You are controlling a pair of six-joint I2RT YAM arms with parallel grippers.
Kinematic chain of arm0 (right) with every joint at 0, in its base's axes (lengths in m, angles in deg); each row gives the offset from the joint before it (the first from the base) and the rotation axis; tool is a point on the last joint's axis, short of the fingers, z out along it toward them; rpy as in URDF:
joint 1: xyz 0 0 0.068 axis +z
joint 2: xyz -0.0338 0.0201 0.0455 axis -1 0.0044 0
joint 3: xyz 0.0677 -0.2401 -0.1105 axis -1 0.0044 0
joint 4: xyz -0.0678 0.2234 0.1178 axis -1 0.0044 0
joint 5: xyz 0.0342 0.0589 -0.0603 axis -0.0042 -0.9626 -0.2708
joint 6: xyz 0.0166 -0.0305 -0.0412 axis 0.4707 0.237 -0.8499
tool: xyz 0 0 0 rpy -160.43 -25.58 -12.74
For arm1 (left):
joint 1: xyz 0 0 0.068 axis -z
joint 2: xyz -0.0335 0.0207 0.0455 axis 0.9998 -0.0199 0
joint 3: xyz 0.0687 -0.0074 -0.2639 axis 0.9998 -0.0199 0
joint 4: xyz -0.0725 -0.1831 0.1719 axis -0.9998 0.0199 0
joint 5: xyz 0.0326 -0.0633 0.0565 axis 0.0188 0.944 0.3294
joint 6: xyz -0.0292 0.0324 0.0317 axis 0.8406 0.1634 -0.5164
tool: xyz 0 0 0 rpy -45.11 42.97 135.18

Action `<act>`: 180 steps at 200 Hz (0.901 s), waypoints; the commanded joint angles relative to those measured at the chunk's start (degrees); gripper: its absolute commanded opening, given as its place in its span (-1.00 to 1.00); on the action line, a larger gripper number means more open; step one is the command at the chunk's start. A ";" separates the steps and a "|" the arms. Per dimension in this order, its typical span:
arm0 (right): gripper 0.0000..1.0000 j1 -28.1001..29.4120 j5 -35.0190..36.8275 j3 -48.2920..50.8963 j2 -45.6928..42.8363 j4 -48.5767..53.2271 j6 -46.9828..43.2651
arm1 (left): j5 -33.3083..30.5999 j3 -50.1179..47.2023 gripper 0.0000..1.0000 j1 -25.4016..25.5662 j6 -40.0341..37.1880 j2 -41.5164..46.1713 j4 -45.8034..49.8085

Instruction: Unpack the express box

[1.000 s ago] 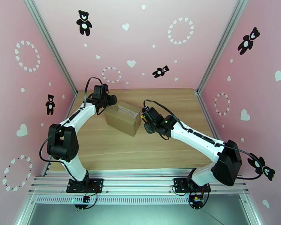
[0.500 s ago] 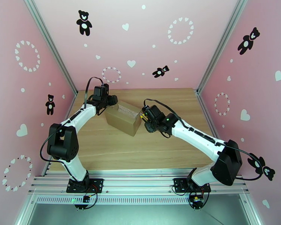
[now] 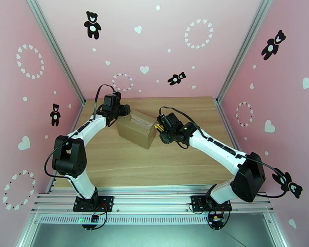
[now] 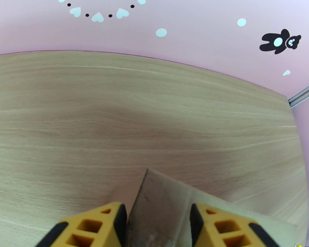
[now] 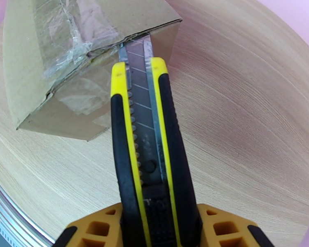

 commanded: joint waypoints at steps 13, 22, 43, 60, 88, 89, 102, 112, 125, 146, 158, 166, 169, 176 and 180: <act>-1.00 -0.28 -2.62 -1.95 2.02 -2.42 -1.45 | 3.59 -1.01 -0.04 1.99 -0.21 -0.49 0.14; -1.00 -0.21 -2.80 -2.01 2.32 -2.39 -1.45 | 3.36 -0.92 -0.04 1.99 -0.04 -0.57 0.13; -1.00 -0.28 -3.07 -1.99 2.42 -2.09 -1.41 | 2.57 0.23 -0.04 1.99 0.09 -0.71 1.31; -1.00 -0.23 -2.57 -1.58 1.98 -1.75 -1.13 | 0.61 1.48 -0.03 1.99 0.48 -0.85 2.62; -1.00 -0.22 -1.34 -0.77 1.16 -1.30 -0.51 | -5.53 5.46 -0.03 1.99 1.66 -1.66 7.86; -1.00 -0.22 -1.34 -0.77 1.16 -1.30 -0.51 | -5.79 5.53 -0.03 1.99 1.76 -1.74 8.08; -1.00 -0.22 -1.22 -0.42 0.84 -1.36 -0.08 | -8.72 7.09 -0.02 1.92 2.53 -2.17 9.99; -1.00 -0.14 -1.22 -0.18 0.69 -1.34 0.16 | -10.62 8.12 -0.01 1.87 3.08 -2.45 11.28; -1.00 -0.14 -1.24 0.04 0.55 -1.30 0.40 | -11.99 8.99 0.00 1.76 3.44 -2.56 12.21; -1.00 -0.04 -1.08 0.44 0.29 -1.16 1.00 | -13.23 9.78 0.03 1.67 4.01 -2.29 12.78; -1.00 0.03 -0.66 0.63 0.08 -1.14 1.25 | -13.63 10.20 0.05 1.55 4.32 -2.02 13.15; -1.00 0.13 -0.29 0.75 -0.05 -1.25 1.44 | -14.02 10.41 0.06 1.48 4.64 -1.85 13.36; -1.00 0.19 -0.24 0.83 -0.05 -1.25 1.52 | -14.17 10.55 0.06 1.41 4.85 -1.84 13.54; -1.00 0.29 -0.12 0.91 -0.04 -1.30 1.54 | -14.52 10.57 0.07 1.38 5.19 -1.67 13.65; -1.00 0.37 -0.05 0.92 -0.08 -1.27 1.62 | -14.68 10.60 0.06 1.37 5.44 -1.39 13.74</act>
